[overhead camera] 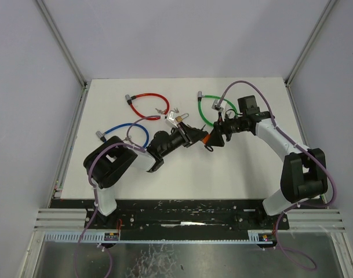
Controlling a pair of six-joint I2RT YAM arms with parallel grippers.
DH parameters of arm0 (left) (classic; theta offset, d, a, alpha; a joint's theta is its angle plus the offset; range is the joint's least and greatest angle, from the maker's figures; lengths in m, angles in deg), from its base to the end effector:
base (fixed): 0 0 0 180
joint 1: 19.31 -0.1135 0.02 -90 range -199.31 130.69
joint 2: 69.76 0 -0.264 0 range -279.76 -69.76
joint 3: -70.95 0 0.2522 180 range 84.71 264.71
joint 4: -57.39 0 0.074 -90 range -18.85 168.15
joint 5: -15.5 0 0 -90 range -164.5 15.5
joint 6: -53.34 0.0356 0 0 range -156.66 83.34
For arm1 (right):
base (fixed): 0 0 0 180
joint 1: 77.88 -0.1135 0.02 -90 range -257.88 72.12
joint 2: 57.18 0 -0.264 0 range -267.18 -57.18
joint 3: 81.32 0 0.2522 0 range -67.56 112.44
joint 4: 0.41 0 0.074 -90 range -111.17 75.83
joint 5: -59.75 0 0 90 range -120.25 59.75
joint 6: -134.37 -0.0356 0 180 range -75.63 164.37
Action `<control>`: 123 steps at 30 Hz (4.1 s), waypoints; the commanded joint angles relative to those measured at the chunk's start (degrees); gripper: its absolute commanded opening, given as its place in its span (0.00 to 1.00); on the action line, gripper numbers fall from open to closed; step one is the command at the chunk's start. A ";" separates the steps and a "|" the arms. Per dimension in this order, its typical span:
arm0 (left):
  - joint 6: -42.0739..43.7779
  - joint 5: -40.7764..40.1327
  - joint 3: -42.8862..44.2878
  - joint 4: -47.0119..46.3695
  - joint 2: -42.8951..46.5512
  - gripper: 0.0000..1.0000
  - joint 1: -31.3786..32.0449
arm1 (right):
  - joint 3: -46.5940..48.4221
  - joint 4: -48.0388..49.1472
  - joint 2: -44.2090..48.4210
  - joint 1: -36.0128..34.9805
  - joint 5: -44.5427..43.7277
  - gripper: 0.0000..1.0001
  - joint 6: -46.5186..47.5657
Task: Lock with the key
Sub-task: Lock the lock.
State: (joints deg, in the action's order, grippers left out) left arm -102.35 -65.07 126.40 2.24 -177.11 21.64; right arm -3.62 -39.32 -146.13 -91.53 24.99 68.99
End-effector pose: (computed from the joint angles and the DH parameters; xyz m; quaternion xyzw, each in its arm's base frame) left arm 0.2706 -0.2425 0.1732 -0.0883 0.6814 -0.6147 0.3875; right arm 0.3069 0.1046 0.2558 -0.4223 0.7352 0.4050 0.3422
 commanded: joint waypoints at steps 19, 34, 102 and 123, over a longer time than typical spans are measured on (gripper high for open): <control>9.35 13.56 -3.62 -21.76 7.00 0.00 -2.10 | 0.47 2.96 -1.34 0.85 22.47 0.49 -19.74; 9.75 16.72 -2.48 -22.11 7.09 0.09 -2.10 | -0.72 5.60 -1.31 0.87 29.28 0.00 -22.35; 20.34 45.87 8.63 7.53 8.12 0.43 -9.06 | 4.79 -13.09 0.10 0.69 23.11 0.00 -1.24; 20.72 46.66 9.96 10.02 8.71 0.00 -8.34 | 4.91 -13.10 -0.50 0.35 21.12 0.22 -1.77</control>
State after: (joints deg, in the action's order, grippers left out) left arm -81.13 -19.30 135.78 15.01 -169.75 13.43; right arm -1.74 -52.48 -148.51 -90.90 44.82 66.98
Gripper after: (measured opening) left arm 0.279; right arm 0.306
